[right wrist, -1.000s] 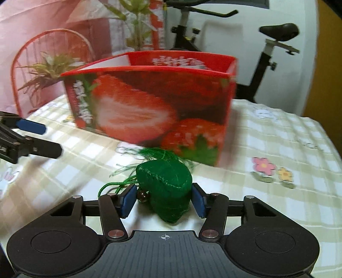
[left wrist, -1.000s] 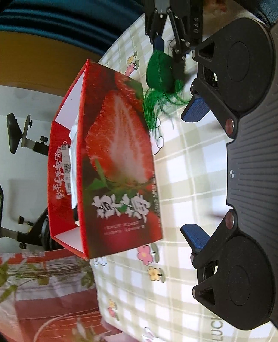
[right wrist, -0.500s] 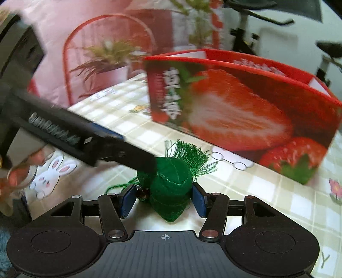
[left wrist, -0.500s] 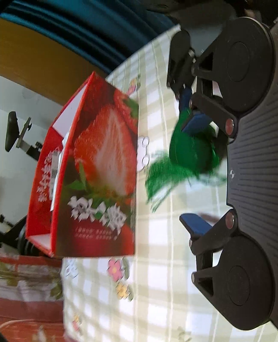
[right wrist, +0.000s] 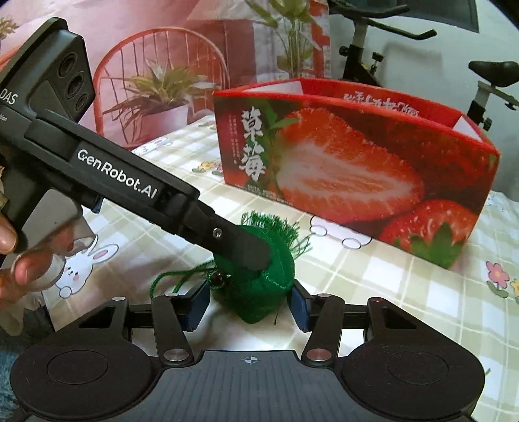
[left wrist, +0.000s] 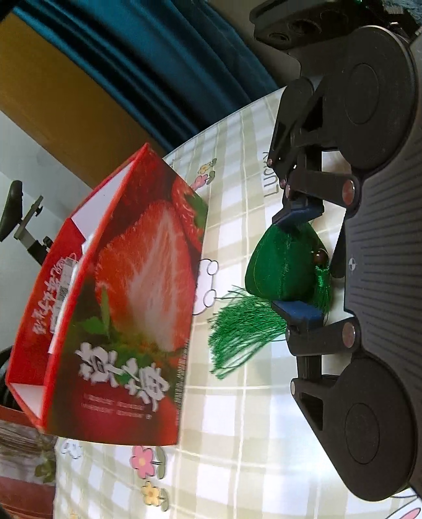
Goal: Organize soft objects
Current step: 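Close the right gripper on the green pouch while the left gripper closes on it too, then lift the green pouch with both grippers and carry it over the box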
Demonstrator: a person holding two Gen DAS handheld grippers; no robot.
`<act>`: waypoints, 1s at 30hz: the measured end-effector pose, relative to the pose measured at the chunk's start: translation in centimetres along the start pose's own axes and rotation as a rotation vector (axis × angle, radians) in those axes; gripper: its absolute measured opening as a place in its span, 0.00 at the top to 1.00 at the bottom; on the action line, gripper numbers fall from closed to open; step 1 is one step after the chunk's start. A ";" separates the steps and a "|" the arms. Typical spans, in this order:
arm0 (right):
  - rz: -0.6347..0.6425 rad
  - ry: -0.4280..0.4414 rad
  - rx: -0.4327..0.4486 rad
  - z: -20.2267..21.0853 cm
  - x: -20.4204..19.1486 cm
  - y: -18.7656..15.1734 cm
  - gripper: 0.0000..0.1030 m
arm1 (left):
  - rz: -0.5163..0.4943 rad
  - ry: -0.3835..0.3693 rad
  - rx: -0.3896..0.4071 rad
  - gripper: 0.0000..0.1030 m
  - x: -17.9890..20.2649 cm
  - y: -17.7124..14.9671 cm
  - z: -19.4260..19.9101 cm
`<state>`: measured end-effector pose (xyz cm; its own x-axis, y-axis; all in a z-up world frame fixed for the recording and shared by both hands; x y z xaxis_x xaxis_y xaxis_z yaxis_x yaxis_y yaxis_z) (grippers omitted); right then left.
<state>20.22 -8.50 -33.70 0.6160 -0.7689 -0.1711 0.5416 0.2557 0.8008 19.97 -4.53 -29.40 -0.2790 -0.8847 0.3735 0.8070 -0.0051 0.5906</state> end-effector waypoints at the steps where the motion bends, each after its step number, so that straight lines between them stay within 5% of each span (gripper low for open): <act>1: 0.002 0.000 0.008 0.2 0.0 0.2 0.53 | -0.007 0.000 0.009 0.50 0.2 0.2 0.2; 10: 0.053 0.003 0.128 3.3 0.3 5.6 0.54 | -0.061 0.014 0.156 0.51 3.0 4.7 4.5; 21: 0.153 -0.039 0.301 6.1 1.9 16.5 0.54 | -0.089 0.039 0.377 0.50 4.8 13.9 9.3; 30: 0.140 -0.097 0.336 5.0 5.9 21.5 0.54 | -0.121 0.087 0.396 0.50 5.3 19.5 7.4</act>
<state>32.68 -10.49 -14.63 0.6051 -0.7961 -0.0049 0.2284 0.1677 0.9590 30.37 -5.84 -10.67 -0.3009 -0.9247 0.2331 0.5040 0.0533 0.8621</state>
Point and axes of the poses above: each gripper's, at about its wrist camera, not at the fingertips, and z roughly against the way its jaws point, x to its right, y to its top, the point moved 7 cm from there along -z, roughly the way its jaws point, and after that the axes turned 7 degrees about y, right-handed, at the moved point
